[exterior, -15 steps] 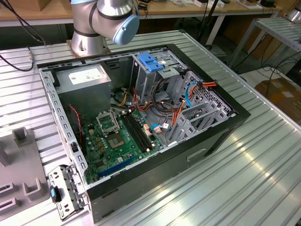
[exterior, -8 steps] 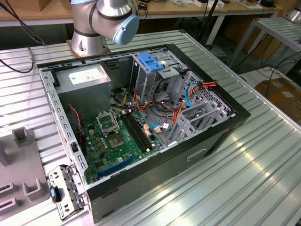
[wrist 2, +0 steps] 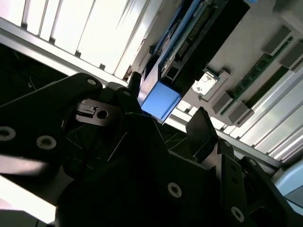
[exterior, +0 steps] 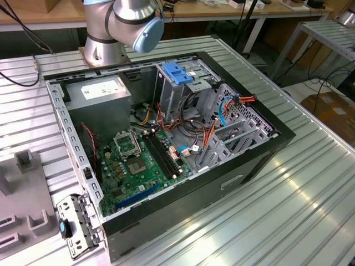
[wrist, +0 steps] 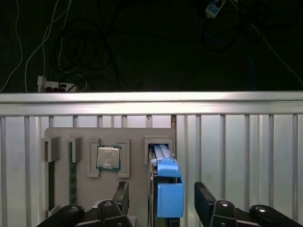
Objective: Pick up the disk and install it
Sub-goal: 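Pick up the disk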
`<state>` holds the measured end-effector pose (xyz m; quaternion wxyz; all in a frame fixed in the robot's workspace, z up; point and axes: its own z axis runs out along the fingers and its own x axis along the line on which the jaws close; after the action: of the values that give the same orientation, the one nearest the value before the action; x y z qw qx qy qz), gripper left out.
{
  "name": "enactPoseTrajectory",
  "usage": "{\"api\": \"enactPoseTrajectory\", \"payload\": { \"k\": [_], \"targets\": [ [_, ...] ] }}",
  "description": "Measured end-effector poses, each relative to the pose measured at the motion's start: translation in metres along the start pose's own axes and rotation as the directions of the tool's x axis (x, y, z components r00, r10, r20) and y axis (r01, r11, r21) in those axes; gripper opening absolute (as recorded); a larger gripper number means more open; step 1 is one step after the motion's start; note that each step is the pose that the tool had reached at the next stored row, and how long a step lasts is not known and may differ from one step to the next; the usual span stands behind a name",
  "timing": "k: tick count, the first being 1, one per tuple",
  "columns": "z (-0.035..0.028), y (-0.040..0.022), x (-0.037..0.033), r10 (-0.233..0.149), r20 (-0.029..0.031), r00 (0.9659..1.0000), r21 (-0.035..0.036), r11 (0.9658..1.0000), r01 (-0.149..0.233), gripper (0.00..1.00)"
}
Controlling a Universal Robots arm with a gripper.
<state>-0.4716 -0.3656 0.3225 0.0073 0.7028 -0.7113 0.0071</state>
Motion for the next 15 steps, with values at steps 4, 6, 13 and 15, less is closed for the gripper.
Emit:
{"api": "enactPoseTrajectory", "payload": {
  "k": [4, 6, 13, 15],
  "targets": [
    [0.0038, -0.0013, -0.0001, 0.012, 0.0083, 0.9999, -0.0005, 0.9999, -0.012, 0.66],
    [0.0058, -0.0018, -0.0002, 0.017, 0.0134, 0.9998, -0.0004, 0.9999, -0.017, 0.66],
    [0.0128, -0.0025, -0.0003, 0.027, 0.0246, 0.9993, -0.0087, 0.9996, -0.026, 0.66],
    [0.0159, -0.0026, -0.0003, 0.028, 0.0249, 0.9993, -0.0114, 0.9995, -0.028, 0.66]
  ]
}}
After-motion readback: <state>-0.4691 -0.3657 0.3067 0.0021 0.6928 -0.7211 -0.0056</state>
